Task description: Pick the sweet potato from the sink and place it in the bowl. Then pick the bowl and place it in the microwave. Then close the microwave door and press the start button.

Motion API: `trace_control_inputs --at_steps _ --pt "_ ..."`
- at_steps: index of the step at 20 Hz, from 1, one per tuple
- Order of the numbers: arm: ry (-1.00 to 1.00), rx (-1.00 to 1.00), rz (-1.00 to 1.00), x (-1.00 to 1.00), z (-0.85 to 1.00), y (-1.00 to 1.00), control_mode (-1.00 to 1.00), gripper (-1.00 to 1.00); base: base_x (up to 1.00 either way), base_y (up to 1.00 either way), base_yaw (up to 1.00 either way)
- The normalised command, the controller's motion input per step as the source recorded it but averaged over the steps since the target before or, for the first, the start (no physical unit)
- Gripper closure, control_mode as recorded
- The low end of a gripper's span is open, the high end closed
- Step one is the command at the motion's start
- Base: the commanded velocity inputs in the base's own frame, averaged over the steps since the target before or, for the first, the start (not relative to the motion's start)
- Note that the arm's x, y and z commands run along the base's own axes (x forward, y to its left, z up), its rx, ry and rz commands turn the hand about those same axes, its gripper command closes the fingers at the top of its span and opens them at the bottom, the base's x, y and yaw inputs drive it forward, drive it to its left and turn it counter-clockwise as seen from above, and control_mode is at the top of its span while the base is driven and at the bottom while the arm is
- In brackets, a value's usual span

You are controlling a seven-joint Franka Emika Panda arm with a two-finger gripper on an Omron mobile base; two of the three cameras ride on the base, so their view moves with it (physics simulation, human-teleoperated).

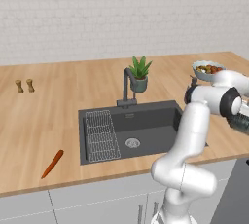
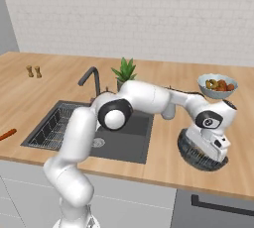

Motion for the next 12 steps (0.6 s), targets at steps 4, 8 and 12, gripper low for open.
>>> trace_control_inputs --at_steps 4,8,12 --pt "-0.15 0.0 0.0 -0.44 0.0 0.31 -1.0 -1.0 0.0 0.0 0.0" --pt "-0.16 0.0 0.0 0.0 0.04 0.41 -1.0 -1.0 0.0 0.0 0.0" --pt "-0.19 0.0 0.0 -0.05 0.27 0.1 -1.0 -1.0 0.0 0.0 0.0"
